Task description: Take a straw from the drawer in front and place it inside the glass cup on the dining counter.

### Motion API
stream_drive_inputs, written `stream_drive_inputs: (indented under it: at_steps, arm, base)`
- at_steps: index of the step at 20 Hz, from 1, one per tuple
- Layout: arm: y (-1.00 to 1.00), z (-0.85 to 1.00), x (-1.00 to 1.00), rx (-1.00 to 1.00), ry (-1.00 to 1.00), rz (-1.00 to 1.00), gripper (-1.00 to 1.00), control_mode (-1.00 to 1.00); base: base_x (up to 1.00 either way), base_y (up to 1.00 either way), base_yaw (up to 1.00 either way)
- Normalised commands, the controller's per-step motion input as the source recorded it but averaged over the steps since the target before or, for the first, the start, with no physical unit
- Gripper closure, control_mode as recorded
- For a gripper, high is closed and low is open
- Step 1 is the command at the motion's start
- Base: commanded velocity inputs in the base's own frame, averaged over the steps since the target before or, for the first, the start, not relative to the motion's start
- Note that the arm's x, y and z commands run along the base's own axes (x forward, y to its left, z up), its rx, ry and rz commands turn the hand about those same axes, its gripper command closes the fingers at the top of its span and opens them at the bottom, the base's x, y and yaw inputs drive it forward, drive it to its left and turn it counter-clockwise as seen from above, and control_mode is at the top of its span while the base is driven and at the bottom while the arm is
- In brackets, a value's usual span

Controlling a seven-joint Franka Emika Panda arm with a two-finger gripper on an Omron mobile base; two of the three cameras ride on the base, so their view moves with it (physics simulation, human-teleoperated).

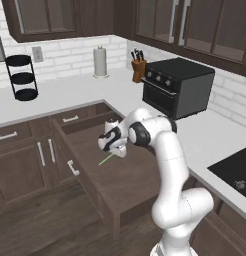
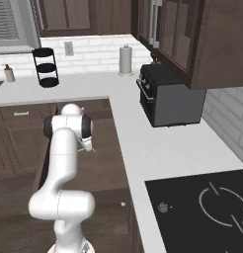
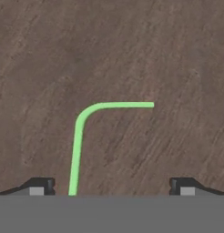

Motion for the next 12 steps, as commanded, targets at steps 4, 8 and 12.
stream_drive_inputs:
  at_steps: [4, 8, 12]
  arm:
    - [-0.04, -0.29, 0.00, 0.00, 0.00, -0.05, -1.00, -1.00]
    - [-0.04, -0.23, 0.04, 0.00, 0.00, -0.04, -1.00, -1.00]
    - [0.00, -0.08, 0.20, 0.00, 0.00, -0.01, -1.00, -1.00]
  base:
    - [0.00, 0.00, 0.00]
    - [0.00, 0.00, 0.00]
    - [0.00, 0.00, 0.00]
